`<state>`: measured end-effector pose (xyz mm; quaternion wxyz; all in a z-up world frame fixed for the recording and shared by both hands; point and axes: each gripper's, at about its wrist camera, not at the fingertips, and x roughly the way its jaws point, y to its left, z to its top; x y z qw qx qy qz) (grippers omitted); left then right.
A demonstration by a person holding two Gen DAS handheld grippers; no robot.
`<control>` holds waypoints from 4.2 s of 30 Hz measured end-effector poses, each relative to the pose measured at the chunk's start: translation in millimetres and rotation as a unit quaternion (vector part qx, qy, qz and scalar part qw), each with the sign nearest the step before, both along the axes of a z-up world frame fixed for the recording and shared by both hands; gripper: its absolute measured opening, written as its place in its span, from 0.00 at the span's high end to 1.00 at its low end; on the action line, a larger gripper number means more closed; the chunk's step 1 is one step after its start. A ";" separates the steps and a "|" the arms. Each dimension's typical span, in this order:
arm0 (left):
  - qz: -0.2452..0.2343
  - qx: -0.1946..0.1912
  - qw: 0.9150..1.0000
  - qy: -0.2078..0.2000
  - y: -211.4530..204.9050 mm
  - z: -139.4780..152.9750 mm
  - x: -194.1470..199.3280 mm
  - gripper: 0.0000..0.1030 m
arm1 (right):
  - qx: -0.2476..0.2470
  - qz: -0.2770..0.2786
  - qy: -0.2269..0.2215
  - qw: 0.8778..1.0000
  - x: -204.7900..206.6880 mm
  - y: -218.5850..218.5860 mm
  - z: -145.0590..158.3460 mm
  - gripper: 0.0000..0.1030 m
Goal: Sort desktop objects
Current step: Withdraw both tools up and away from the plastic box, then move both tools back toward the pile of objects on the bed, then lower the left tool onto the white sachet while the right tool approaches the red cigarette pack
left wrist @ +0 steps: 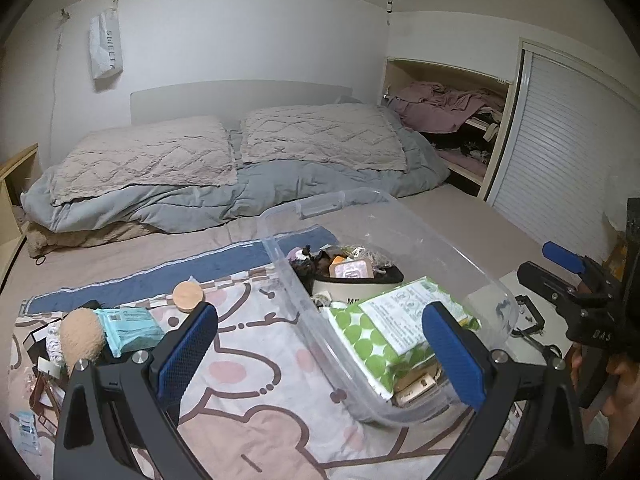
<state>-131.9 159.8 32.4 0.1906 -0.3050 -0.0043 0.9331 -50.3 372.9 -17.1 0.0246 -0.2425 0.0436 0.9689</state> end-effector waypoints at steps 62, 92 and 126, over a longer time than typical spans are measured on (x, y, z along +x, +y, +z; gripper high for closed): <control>0.238 -0.004 0.970 0.049 -233.4 -24.0 77.3 0.00 | -0.007 0.141 0.006 0.990 -40.4 -142.5 -21.5 0.00; 0.366 -0.009 0.930 0.020 -367.6 -68.3 110.2 0.00 | 0.007 0.258 -0.032 0.966 -51.4 -262.5 -46.4 0.00; 0.459 0.008 0.883 -0.103 -501.3 -185.3 91.1 0.00 | 0.073 0.359 -0.131 0.921 -118.6 -489.0 -146.0 0.00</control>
